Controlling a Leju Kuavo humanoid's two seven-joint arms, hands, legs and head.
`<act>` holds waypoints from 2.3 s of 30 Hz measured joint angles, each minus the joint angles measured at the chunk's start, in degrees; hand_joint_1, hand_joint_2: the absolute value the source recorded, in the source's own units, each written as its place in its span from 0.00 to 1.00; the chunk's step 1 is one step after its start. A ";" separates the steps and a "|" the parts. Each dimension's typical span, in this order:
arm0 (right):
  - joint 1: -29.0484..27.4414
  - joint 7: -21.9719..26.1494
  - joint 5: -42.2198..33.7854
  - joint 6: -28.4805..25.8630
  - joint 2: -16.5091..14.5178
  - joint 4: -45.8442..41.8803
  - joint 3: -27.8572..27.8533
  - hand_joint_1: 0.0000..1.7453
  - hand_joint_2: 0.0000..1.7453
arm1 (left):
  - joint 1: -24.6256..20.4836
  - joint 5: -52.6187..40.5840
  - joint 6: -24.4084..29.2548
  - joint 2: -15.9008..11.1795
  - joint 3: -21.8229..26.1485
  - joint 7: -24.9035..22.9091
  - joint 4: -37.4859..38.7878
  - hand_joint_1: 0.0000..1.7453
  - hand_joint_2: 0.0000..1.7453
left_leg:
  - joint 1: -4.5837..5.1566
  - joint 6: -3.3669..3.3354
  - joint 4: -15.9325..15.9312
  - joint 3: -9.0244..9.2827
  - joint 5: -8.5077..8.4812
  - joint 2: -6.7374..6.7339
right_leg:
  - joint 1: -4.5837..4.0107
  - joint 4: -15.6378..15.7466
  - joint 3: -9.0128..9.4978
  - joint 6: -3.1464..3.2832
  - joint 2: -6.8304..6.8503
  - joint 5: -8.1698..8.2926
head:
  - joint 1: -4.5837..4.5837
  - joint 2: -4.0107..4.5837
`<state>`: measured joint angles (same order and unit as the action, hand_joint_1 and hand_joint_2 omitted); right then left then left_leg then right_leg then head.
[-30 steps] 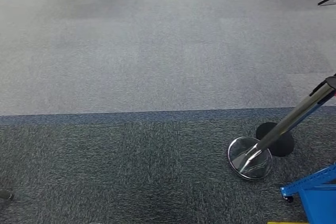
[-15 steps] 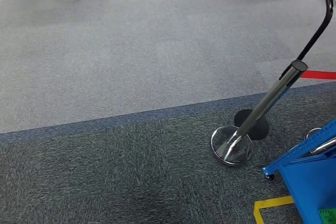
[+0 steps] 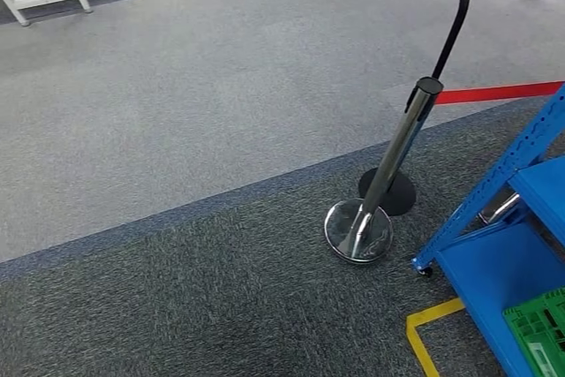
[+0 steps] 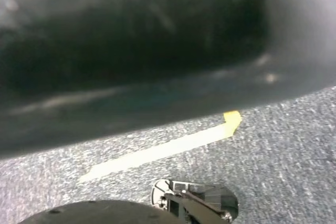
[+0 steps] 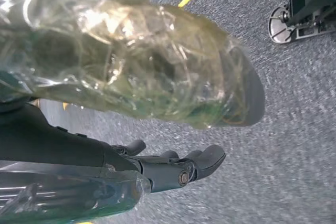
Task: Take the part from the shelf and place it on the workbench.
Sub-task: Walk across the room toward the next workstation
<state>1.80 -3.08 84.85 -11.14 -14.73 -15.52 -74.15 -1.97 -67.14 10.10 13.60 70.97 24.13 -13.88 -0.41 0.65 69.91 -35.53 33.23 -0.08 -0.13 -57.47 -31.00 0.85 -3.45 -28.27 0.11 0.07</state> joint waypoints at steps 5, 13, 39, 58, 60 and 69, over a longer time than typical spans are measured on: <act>0.19 -0.02 0.07 0.11 -0.02 0.07 0.00 0.00 0.00 | 0.14 -0.05 0.04 -0.09 0.07 -0.03 0.00 0.00 0.00 | 0.17 -1.18 -12.39 4.92 -4.99 5.34 | 0.19 -0.18 -0.83 -0.76 -3.12 0.37 | 0.13 0.00; 0.23 -0.04 0.29 0.15 0.06 0.07 0.01 0.00 0.00 | 0.22 -0.12 0.04 -0.03 0.11 0.01 0.00 0.00 0.00 | 0.13 -2.20 -13.89 5.48 -5.24 -1.06 | 0.50 -15.71 -9.47 -3.01 2.86 -7.54 | -0.17 0.00; 0.05 -0.42 0.70 0.96 0.33 0.28 0.01 0.00 0.00 | -0.34 -0.50 -0.11 -0.29 0.14 0.00 0.00 0.00 0.00 | -0.41 -1.59 -13.48 5.24 -5.43 1.96 | 0.76 -1.75 -2.61 -2.45 -0.90 -0.62 | 0.44 0.00; 0.37 -0.79 0.81 0.96 0.70 0.46 0.01 0.00 0.00 | -0.29 -0.53 -0.12 -0.34 0.27 -0.17 0.00 0.00 0.00 | -0.22 0.89 0.91 -0.10 3.23 -0.65 | 0.55 0.05 -0.06 -0.16 2.47 -0.20 | 0.49 0.00; 0.28 -0.83 0.83 0.96 0.70 0.48 0.01 0.00 0.00 | -0.19 -0.52 -0.11 -0.33 0.31 -0.20 0.00 0.00 0.00 | -0.20 0.61 2.87 -1.25 2.48 -0.45 | 0.39 0.02 -0.02 -0.11 1.03 -0.17 | 0.49 0.00; 0.18 -1.09 0.84 0.98 0.72 0.84 0.01 0.00 0.00 | -0.38 -0.49 -0.11 -0.38 0.35 -0.33 0.00 0.00 0.00 | -0.32 -1.53 -13.36 5.20 -5.36 2.37 | 0.31 -0.73 -1.65 -1.87 -2.58 -0.33 | 0.34 0.00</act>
<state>1.98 -4.17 85.69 -10.16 -14.02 -14.68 -74.14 -2.36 -67.63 9.99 13.22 71.32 23.80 -13.88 -0.74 -0.88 56.55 -30.33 27.87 2.29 0.18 -58.20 -32.65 -1.03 -6.04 -28.60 0.45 0.07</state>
